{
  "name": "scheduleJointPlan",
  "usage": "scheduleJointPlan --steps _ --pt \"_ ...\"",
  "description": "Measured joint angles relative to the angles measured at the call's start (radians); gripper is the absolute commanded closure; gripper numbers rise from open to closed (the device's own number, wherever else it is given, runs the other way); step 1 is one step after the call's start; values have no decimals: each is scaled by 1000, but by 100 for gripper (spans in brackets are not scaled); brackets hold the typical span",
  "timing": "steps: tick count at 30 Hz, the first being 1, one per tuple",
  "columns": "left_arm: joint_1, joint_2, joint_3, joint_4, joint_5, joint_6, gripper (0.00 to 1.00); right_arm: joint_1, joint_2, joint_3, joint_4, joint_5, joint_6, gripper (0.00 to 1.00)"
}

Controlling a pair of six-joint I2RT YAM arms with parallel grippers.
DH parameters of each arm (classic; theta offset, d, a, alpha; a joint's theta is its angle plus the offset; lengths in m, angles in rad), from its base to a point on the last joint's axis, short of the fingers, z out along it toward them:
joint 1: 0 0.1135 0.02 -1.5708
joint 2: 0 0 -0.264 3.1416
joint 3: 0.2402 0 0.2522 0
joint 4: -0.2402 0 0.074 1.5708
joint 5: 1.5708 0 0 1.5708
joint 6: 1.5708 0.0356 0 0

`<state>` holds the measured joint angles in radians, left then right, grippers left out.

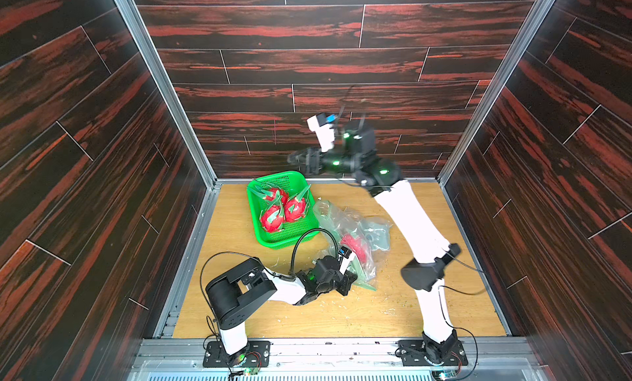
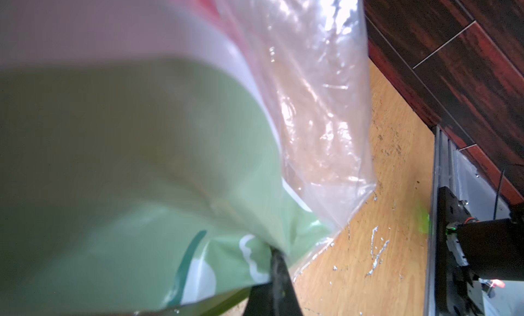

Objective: Open the zip-top bag and take out the dragon fruit
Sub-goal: Place the dragon fruit in the basket, then adjust the zipper food storage bag in the zipper food storage bag.

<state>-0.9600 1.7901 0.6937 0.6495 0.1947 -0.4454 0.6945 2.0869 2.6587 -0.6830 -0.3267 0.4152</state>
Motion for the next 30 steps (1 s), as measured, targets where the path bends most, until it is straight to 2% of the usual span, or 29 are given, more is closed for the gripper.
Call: scheduleJointPlan --steps 3,5,12,20,30 --pt "-2 13 16 -16 0 18 92 -33 -85 -46 -89 23 16 55" --pt "-4 16 26 -36 -4 34 79 -55 -130 -76 -157 47 22 55" --pt "-8 6 31 -103 -29 67 72 -84 -171 -155 -391 155 21 55" --pt "-8 -30 36 -140 -42 91 71 -107 -135 -336 -476 134 22 55" --pt "-10 -30 36 -155 -48 100 71 -112 -12 -304 -471 32 47 53"
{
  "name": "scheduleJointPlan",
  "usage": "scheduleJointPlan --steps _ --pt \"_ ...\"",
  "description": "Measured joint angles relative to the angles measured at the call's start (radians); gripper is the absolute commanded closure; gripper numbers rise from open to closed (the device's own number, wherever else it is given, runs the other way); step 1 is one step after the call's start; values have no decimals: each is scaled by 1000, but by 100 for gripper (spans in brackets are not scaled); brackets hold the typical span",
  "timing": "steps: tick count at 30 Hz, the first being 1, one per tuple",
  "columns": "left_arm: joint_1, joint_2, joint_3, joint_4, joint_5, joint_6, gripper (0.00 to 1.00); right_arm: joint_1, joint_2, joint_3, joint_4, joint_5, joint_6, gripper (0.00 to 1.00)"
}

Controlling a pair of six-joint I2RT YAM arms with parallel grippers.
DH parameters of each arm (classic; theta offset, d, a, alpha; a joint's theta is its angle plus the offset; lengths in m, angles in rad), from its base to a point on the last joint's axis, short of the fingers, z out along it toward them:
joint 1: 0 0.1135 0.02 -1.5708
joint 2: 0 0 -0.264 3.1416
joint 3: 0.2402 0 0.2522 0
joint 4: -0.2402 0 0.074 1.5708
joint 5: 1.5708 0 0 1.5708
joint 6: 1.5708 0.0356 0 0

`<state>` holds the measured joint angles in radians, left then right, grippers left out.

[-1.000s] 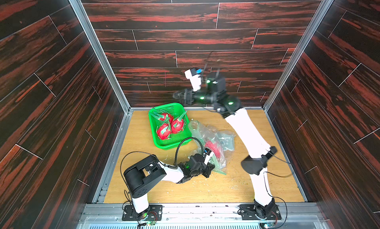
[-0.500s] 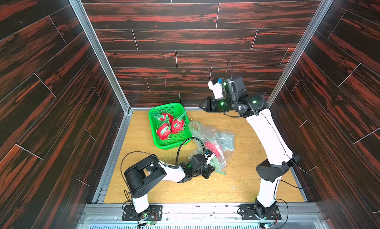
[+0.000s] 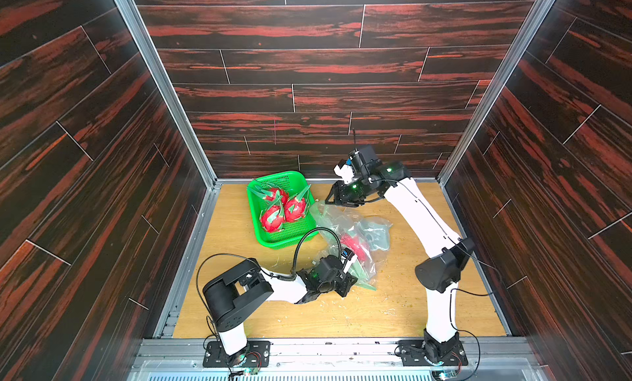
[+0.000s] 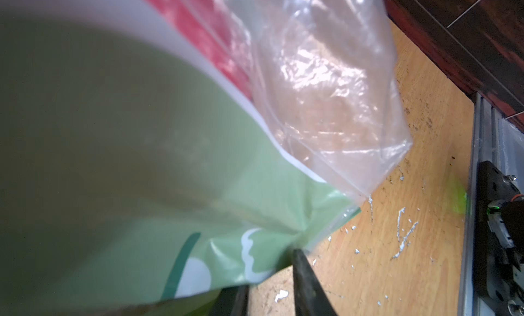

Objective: Open the zip-top bag and take out the dragon fruit
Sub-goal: Adjust the zipper food storage bag in the zipper food storage bag.

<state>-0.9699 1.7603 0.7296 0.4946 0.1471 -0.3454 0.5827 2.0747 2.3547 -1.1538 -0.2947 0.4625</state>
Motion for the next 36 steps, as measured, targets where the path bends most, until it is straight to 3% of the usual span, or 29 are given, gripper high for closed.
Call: scheduleJointPlan --steps 5,7,9,20,31,36 --pt "0 1 0 -1 -1 7 71 0 111 185 -47 -3 21 52" --pt "-1 5 0 -1 -1 10 72 0 152 258 -76 4 32 44" --pt "-1 11 0 -2 -1 11 72 0 179 301 -103 12 34 41" --pt "-5 36 13 -3 1 21 73 2 222 295 -182 76 28 38" --pt "-7 36 13 -10 -1 24 73 6 195 125 -142 114 -4 100" --pt "-8 24 13 -33 -3 26 73 6 133 27 -100 140 -1 100"
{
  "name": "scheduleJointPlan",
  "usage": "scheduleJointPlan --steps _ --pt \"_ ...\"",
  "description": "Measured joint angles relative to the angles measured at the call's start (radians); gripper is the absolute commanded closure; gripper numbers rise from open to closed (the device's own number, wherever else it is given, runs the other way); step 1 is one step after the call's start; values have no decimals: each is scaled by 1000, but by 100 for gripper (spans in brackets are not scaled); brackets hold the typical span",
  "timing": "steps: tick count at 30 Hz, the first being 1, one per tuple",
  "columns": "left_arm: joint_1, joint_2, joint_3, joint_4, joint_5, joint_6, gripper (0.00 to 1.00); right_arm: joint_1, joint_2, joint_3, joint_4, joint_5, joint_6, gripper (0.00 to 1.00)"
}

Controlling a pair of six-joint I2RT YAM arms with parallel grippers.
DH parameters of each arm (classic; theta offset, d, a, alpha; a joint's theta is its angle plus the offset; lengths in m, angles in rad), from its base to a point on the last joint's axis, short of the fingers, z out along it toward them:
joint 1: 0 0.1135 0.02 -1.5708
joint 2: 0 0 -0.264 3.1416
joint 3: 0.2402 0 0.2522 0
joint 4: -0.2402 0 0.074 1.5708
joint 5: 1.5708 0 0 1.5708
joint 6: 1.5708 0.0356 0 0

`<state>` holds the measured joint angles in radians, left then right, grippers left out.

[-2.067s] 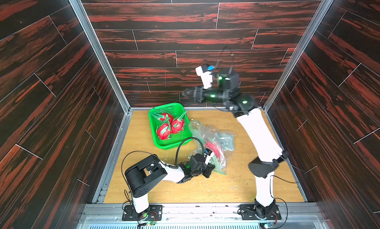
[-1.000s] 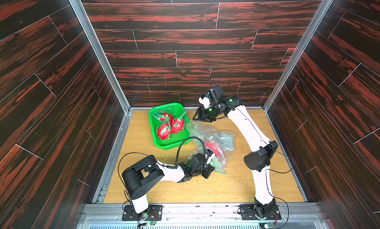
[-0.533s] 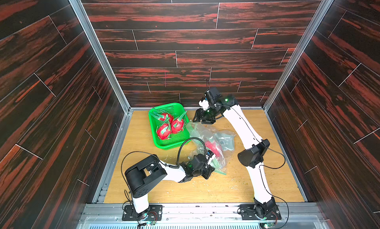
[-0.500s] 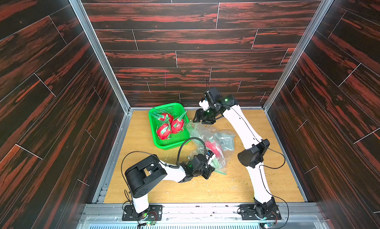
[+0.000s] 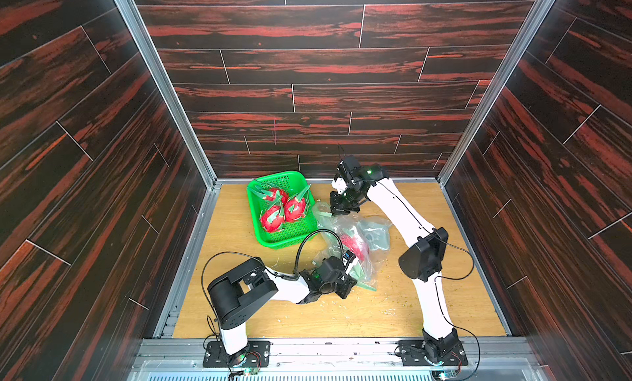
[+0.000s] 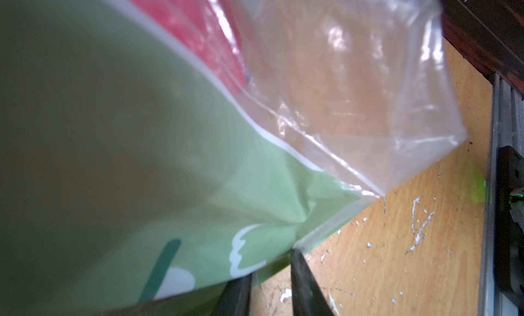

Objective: Open the zip-top bag and take out the dragon fruit
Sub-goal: Adjust the zipper food storage bag in the zipper food storage bag.

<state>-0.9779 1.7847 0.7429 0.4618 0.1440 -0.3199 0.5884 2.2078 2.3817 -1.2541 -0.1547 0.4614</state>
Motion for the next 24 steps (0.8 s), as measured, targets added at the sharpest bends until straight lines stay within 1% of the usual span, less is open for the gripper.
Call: scheduleJointPlan --steps 4,7,9,11,14,17,20,24 --pt "-2 -79 2 -56 0 15 71 -4 -90 -35 26 53 -5 100" --pt "-2 -168 26 -115 0 38 67 -13 -181 -42 46 112 -16 100" --pt "-2 -227 57 -158 1 55 67 -26 -241 -43 53 153 -29 100" --pt "-2 -289 106 -216 1 75 70 -42 -297 -43 51 193 -49 100" --pt "-2 -363 187 -310 0 109 70 -66 -351 -43 66 237 -88 100" --pt "-2 -430 262 -393 -12 141 70 -81 -377 -42 101 256 -139 100" --pt "-2 -492 306 -446 -47 166 70 -87 -378 -30 126 265 -189 100" --pt "13 -523 380 -519 -103 182 70 -93 -378 -25 146 266 -235 100"
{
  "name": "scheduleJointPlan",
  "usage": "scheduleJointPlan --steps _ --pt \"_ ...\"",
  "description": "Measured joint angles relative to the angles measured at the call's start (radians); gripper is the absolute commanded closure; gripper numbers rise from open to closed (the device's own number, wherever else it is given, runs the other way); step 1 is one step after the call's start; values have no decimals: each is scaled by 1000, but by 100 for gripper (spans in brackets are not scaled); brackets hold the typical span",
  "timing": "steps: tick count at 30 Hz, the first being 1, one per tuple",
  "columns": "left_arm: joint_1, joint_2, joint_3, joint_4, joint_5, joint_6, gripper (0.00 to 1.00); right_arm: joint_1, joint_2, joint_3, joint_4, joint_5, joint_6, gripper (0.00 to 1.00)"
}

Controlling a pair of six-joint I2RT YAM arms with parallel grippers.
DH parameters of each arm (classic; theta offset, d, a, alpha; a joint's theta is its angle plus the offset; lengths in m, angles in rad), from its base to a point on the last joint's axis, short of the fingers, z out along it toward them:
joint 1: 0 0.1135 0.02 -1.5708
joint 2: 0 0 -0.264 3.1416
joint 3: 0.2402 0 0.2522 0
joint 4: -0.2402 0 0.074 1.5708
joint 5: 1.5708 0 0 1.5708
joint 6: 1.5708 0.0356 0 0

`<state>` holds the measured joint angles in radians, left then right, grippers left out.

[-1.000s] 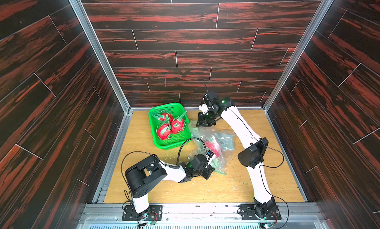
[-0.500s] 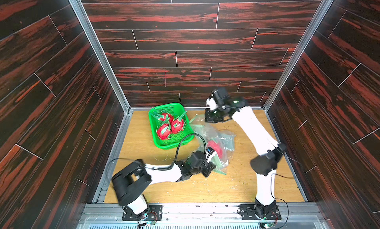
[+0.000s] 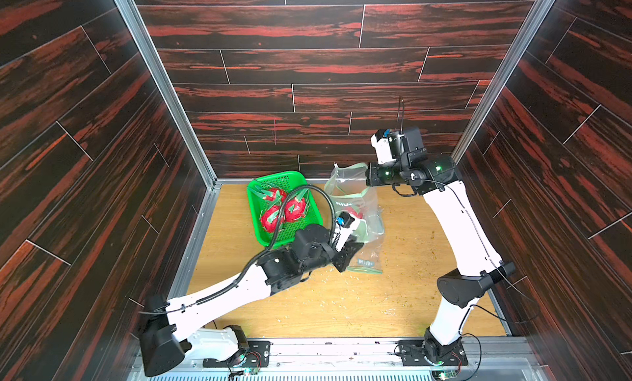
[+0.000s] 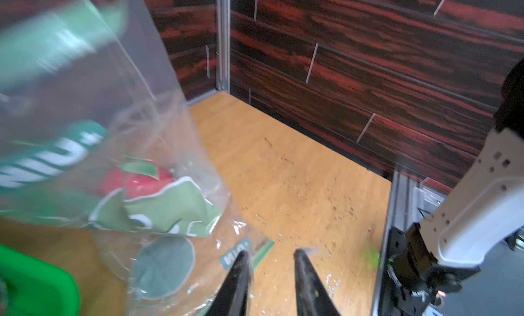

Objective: Open the zip-top bag and take out the dragon fruit
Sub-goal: Adjust the zipper food storage bag in the zipper food storage bag.

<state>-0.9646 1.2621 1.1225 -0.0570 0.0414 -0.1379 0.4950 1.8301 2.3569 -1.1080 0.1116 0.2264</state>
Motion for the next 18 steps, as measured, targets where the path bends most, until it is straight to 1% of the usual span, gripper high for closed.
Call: scheduleJointPlan --steps 2,4,6,8,12,18 --pt "18 0 41 -27 -26 -4 70 -2 -1 -11 16 -3 -11 100" --pt "36 0 70 -45 -42 -19 70 -3 -11 -57 40 -11 -14 100" --pt "58 3 101 -63 -53 -49 70 -3 -31 -135 69 -24 -13 100" --pt "80 18 147 -92 -62 -83 71 -3 -59 -246 102 -39 -3 100" --pt "121 74 237 -147 -75 -156 71 -3 -113 -420 178 -76 26 100" --pt "149 180 348 -261 -63 -228 72 -3 -227 -586 275 -137 86 100"
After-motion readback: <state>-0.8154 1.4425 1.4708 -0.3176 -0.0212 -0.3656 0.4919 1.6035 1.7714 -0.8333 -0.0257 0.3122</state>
